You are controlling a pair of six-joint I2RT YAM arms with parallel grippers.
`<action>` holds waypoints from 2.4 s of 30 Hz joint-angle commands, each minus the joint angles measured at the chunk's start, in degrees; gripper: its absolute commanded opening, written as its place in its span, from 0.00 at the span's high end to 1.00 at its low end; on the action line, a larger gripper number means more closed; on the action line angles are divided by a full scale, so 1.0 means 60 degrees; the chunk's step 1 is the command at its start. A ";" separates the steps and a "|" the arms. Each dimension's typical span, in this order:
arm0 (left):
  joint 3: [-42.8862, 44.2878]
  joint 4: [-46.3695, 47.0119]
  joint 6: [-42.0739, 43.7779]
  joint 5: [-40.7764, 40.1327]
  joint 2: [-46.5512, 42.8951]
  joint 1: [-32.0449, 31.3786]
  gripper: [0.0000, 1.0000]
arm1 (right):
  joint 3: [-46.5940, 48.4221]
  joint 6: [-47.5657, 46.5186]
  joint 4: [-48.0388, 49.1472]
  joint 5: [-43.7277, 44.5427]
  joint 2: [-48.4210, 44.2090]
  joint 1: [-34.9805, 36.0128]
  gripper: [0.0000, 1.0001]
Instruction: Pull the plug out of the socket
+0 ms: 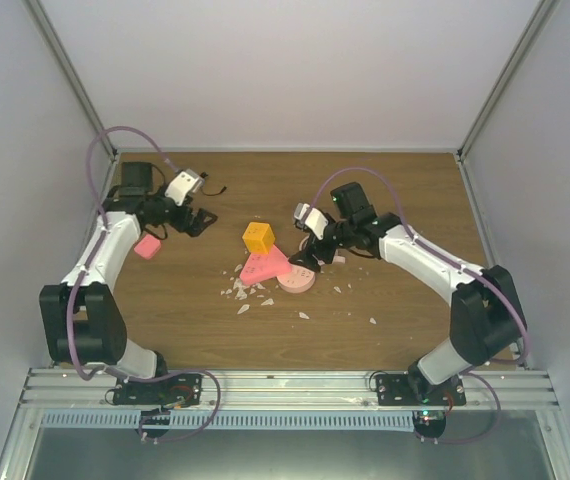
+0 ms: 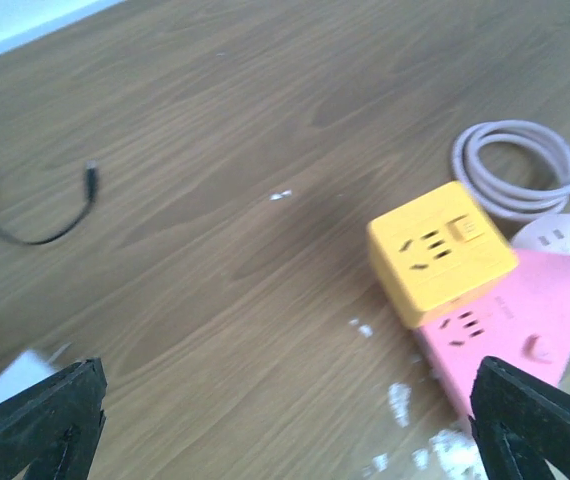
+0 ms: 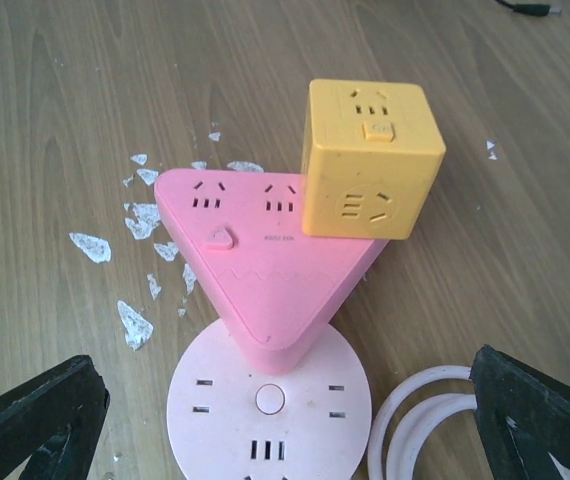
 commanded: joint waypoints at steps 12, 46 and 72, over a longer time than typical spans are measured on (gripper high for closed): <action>0.0467 0.0203 -0.3636 -0.0875 0.1418 -0.2951 0.01 | -0.0981 -0.0622 0.1590 -0.0738 0.0803 -0.0070 0.04; 0.0256 0.0892 -0.3612 -0.2046 0.2856 -0.4352 0.57 | -0.0168 0.0891 0.2195 -0.1462 0.1652 -0.0384 0.09; -0.0407 0.1169 -0.1675 -0.1124 0.1990 -0.4782 0.67 | 0.0379 0.4557 0.2235 -0.4772 0.4255 -0.1223 0.33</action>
